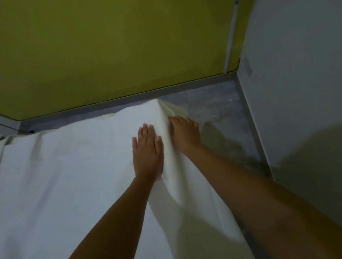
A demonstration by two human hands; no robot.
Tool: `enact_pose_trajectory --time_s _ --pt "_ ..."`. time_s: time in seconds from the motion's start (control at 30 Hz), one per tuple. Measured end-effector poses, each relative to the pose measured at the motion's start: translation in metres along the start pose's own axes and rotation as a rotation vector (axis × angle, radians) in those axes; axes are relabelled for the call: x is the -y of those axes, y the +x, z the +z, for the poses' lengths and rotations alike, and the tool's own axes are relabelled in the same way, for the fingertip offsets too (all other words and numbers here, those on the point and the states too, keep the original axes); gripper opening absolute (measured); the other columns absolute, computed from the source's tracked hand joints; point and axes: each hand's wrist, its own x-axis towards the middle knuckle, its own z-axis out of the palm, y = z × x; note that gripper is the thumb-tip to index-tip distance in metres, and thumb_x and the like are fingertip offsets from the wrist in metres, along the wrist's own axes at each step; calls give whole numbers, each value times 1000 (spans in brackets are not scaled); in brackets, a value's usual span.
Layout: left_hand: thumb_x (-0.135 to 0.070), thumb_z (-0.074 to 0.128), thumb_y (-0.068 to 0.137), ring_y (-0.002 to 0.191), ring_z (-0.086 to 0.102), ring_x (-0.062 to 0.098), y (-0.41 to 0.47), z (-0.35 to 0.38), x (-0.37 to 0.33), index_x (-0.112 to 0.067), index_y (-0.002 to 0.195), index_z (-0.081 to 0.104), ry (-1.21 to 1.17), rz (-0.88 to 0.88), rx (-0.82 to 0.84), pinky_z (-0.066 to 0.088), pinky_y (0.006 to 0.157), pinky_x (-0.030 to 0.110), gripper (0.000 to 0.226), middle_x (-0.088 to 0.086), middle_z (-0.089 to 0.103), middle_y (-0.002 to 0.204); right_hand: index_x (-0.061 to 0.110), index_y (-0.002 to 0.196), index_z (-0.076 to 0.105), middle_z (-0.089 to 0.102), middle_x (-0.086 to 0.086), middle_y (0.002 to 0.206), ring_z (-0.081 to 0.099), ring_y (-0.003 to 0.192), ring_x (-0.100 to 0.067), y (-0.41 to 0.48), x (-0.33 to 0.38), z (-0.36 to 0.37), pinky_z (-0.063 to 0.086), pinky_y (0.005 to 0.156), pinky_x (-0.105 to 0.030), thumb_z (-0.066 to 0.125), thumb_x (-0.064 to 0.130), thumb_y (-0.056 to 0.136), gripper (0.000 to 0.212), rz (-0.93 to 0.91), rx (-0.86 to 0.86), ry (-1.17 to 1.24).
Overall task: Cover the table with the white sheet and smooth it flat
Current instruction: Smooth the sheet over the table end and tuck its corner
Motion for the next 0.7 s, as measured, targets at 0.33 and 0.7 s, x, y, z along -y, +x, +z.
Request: enact_pose_trajectory --time_s 0.33,0.7 --pt "-52 -3 89 147 0 10 2 -1 -1 -21 151 12 27 -22 6 -6 119 30 71 -1 9 160 26 88 68 72 4 87 63 85 -20 6 10 7 35 84 -35 49 27 93 19 -31 -245 152" --pt "-52 -5 89 147 0 11 2 1 1 -22 151 12 43 -21 4 -8 118 28 71 -2 9 160 20 95 70 72 -7 87 62 90 -27 2 20 2 35 88 -38 35 32 100 37 96 -181 327"
